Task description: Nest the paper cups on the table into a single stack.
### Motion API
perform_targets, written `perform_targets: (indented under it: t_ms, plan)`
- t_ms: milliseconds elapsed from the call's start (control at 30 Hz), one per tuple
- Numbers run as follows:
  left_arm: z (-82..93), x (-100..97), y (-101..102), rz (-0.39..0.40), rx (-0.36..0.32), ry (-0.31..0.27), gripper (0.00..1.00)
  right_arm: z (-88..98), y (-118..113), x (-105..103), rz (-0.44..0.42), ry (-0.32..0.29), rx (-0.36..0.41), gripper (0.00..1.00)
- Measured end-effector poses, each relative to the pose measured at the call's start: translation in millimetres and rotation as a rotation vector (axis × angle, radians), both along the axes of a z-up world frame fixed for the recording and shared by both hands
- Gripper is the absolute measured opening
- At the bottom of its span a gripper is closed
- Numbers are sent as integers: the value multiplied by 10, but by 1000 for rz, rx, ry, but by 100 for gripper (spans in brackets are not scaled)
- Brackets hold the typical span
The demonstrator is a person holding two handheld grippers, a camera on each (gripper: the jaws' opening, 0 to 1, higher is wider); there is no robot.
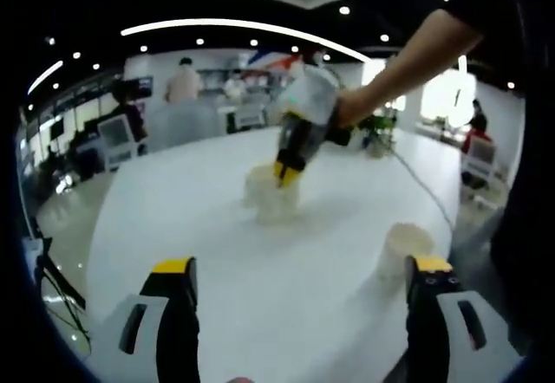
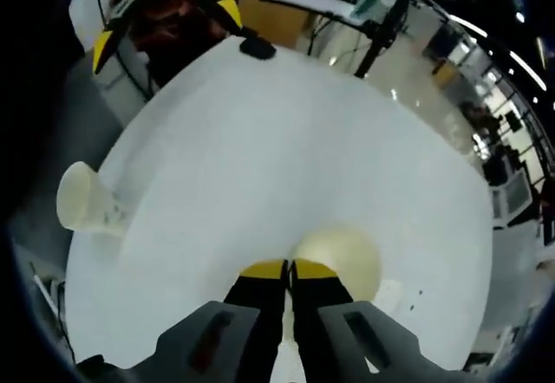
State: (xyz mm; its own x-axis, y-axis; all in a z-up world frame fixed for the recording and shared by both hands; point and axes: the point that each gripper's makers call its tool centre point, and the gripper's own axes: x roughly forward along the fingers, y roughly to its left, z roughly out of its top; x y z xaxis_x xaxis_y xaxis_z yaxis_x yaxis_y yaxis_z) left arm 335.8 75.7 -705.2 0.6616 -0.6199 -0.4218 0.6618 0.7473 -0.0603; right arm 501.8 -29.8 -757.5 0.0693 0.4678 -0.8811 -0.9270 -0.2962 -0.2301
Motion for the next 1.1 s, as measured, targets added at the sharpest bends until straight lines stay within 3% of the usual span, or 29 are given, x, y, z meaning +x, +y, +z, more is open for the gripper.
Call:
perform_targets:
  t_ms: [367, 833, 1100]
  plan:
    - [207, -4, -110, -38, -4, -35, 99, 719, -95, -93, -51, -97, 105, 0]
    - [277, -9, -157, -76, -1, -46, 98, 1097, -515, -306, -119, -167, 121, 0]
    - [279, -4, -168, -83, 1, -47, 97, 1386, -612, -504, -160, -192, 171, 0]
